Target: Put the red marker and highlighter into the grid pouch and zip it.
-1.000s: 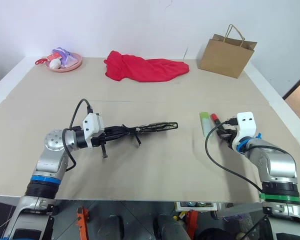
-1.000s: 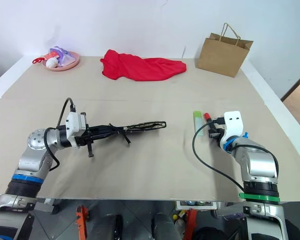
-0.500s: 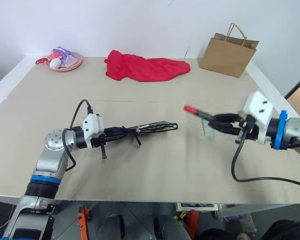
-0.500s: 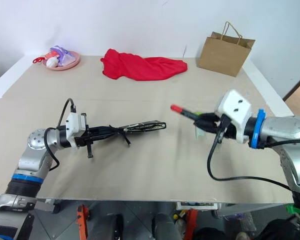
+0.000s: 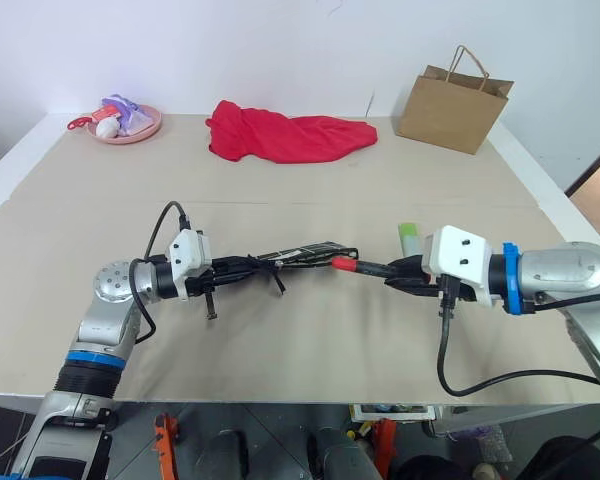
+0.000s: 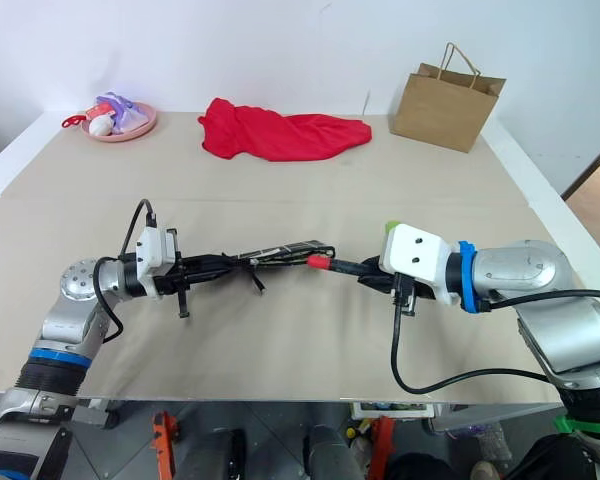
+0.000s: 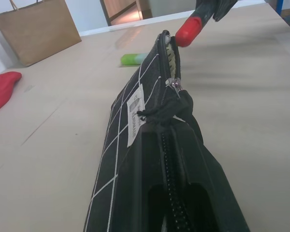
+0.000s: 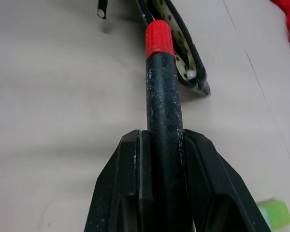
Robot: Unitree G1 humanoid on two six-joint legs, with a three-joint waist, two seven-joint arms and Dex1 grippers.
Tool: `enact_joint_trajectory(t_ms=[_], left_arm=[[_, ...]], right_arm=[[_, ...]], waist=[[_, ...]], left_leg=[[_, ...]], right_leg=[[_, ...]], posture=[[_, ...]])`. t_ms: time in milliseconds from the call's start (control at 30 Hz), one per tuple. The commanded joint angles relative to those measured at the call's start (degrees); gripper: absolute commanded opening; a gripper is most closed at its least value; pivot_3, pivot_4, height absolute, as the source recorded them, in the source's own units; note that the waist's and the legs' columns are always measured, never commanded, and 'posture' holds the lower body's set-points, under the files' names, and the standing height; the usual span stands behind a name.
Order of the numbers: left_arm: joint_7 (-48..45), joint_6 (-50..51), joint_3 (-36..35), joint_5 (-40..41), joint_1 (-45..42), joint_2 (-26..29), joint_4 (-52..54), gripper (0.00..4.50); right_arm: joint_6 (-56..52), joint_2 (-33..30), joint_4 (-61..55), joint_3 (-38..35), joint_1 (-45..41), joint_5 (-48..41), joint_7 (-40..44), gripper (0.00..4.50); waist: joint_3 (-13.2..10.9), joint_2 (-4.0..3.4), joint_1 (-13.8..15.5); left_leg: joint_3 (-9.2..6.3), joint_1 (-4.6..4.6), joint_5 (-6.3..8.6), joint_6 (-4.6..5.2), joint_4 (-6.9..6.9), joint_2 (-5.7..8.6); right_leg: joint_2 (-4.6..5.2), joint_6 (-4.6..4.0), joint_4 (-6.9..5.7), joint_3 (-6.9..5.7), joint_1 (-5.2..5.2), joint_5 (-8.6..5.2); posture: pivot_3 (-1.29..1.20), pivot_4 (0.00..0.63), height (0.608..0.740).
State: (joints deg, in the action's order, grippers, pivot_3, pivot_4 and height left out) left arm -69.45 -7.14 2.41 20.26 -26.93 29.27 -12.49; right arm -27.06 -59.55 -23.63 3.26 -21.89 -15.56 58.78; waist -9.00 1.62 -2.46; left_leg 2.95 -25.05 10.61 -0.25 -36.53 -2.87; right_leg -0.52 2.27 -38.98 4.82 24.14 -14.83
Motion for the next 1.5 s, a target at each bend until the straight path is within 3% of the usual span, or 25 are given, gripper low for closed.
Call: enact_joint_trajectory(t_ms=[33, 767, 1033, 1500], left_arm=[[-0.2, -0.1, 0.3, 0.2, -0.4, 0.0, 3.1, 0.0], [-0.1, -0.5, 1.2, -0.4, 0.2, 0.3, 3.7, 0.0], [-0.6, -0.8, 1.2, -0.4, 0.2, 0.3, 3.5, 0.0], [-1.2, -1.8, 1.2, -0.7, 0.2, 0.0, 2.7, 0.0]], right_arm=[[1.7, 0.4, 1.5, 0.7, -2.9, 1.7, 0.6, 0.64], [2.8, 0.8, 5.3, -0.8, -6.0, 2.6, 2.7, 0.64], [4.9, 1.7, 6.4, 2.5, -6.9, 6.6, 2.5, 0.64], [11.8, 16.9, 13.5, 18.6, -17.4, 18.0, 2.7, 0.64]], waist=[[0.0, 0.0, 0.0], [0.0, 0.0, 0.0], [0.0, 0.0, 0.0], [0.0, 0.0, -0.1]], left_leg=[[0.01, 0.01, 0.0, 0.0, -0.01, 0.0], [0.01, 0.0, 0.0, 0.0, -0.01, 0.0], [0.01, 0.01, 0.0, 0.0, -0.01, 0.0], [0.05, 0.02, -0.01, 0.0, -0.03, -0.11]], right_leg=[[0.0, 0.0, 0.0, 0.0, 0.0, 0.0], [0.0, -0.03, -0.01, 0.0, 0.0, 0.01], [0.0, -0.03, -0.01, 0.0, 0.0, 0.01], [-0.14, -0.24, -0.06, 0.01, 0.06, 0.14]], posture=[[0.0, 0.15, 0.74], [0.0, 0.15, 0.74], [0.0, 0.15, 0.74], [0.0, 0.15, 0.74]])
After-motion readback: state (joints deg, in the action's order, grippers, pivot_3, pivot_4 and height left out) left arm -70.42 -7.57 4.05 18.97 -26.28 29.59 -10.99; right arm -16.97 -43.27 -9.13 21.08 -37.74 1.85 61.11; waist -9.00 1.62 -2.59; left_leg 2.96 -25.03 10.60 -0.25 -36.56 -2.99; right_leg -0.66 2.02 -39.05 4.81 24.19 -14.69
